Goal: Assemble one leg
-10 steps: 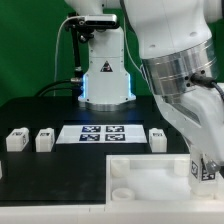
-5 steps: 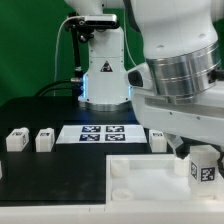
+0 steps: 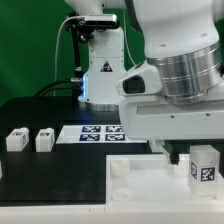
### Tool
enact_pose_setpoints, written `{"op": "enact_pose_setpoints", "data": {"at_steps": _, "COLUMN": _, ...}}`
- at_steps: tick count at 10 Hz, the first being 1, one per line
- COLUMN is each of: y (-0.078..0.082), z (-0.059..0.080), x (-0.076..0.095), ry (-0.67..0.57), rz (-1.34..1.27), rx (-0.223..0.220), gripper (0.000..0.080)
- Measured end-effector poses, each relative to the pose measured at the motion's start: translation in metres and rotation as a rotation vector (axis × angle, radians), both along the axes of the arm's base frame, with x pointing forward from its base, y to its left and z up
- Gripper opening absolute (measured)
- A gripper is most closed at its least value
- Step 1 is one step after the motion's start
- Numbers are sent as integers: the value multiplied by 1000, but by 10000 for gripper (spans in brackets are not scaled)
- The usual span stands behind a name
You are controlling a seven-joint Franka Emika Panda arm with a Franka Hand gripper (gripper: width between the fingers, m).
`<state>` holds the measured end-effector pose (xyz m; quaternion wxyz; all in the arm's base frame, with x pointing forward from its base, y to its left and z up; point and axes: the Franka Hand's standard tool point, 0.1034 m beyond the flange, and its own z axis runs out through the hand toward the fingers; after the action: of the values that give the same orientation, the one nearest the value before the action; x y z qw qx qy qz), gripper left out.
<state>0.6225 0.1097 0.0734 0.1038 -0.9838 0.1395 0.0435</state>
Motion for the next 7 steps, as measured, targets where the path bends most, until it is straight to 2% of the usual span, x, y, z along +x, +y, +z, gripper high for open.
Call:
{"op": "enact_pose_setpoints", "data": {"at_steps": 1, "y": -2, "z": 0, "x": 1, "ry": -21, "rz": 71, "rx": 9, "gripper": 649}}
{"op": "enact_pose_setpoints", "data": {"at_steps": 2, "y": -2, "z": 0, "x": 1, "ry": -10, "rz": 26, "rx": 5, "gripper": 644}}
{"op": "enact_pose_setpoints", "data": {"at_steps": 3, "y": -2, "z": 0, "x": 1, "ry": -11, "rz": 30, "rx": 6, "gripper": 522}}
{"op": "enact_pose_setpoints", "data": {"at_steps": 4, "y": -1, "z": 0, "x": 1, "ry": -2, "rz": -12, "rx": 7, "gripper": 522}}
{"op": "enact_pose_setpoints", "data": {"at_steps": 5, "y": 1, "z": 0, "x": 1, "ry": 24, "rz": -126, "rx": 7, "gripper": 344}}
{"op": "enact_pose_setpoints", "data": {"at_steps": 6, "y": 0, "z": 0, "x": 0, "ry": 38, "rz": -179, "rx": 3, "gripper": 294}}
{"op": "enact_pose_setpoints", "data": {"at_steps": 7, "y": 1, "z": 0, "x": 1, "ry": 73, "rz": -332, "rx": 5, "gripper": 294}}
